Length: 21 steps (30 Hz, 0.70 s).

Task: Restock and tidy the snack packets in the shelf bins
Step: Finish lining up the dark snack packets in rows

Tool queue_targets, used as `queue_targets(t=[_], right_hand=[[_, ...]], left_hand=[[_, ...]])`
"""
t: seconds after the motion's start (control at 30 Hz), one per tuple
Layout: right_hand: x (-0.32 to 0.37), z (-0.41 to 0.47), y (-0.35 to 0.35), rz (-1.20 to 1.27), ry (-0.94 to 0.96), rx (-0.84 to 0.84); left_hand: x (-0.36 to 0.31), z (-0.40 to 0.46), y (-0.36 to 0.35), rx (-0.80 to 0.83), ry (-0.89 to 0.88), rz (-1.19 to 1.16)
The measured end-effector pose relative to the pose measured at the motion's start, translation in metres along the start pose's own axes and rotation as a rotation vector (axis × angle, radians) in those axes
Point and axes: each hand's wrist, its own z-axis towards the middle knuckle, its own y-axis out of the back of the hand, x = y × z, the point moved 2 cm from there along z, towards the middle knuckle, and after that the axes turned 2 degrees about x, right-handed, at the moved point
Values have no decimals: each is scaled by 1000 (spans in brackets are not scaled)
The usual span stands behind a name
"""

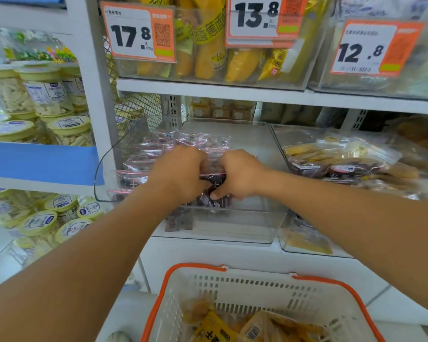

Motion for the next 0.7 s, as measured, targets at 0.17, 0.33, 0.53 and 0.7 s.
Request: queue_targets(t=[0.17, 0.33, 0.53, 0.7], right_hand=[[7, -44, 37, -355, 59, -93], [-75, -126, 87, -481, 18, -271], [-158, -136, 85, -327, -152, -156], [-170, -140, 89, -242, -158, -258]], left_hand=[[-22, 4, -6, -23, 88, 316], [-49, 5, -2, -96, 0, 106], [-131, 14, -7, -44, -356, -288], [-144, 31, -24, 10, -334, -35]])
